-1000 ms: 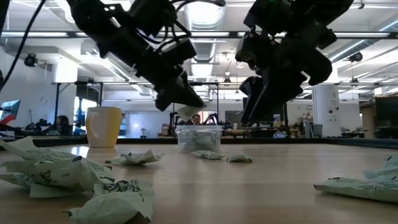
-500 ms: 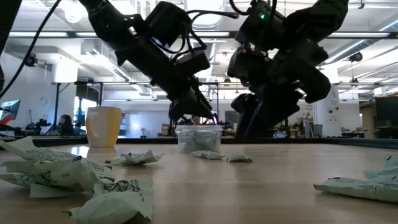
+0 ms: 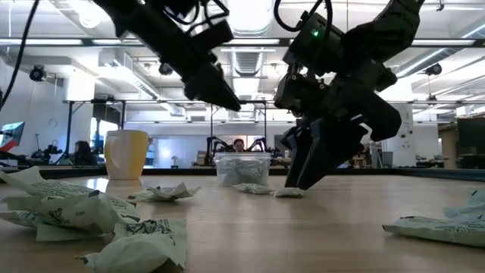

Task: Pick and place Stevia / Truvia into bins
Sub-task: Put the stevia packet into the bin

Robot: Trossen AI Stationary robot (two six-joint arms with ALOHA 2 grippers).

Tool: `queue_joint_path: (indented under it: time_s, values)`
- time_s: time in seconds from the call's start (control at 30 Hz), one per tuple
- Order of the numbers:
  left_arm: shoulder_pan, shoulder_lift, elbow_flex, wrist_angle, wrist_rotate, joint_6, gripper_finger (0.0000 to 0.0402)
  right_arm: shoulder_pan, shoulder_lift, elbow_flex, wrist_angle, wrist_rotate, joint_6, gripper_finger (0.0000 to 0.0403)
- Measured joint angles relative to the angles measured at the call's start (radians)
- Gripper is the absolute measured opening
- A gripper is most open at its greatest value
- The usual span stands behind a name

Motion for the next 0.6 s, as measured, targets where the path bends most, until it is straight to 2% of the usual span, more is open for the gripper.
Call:
queue_joint_path:
  time_s: [0.2,0.6]
  values:
    - [-0.032,-0.080,-0.005,-0.140,-0.002,-0.109,0.0185,0.016,-0.003,0.001,0.014,-0.007,0.000,0.0173]
    - [-0.098,-0.126,-0.037,-0.181,-0.014,-0.179,0.0185,0.030,-0.009,0.025,0.008,-0.017,0.000,0.0173]
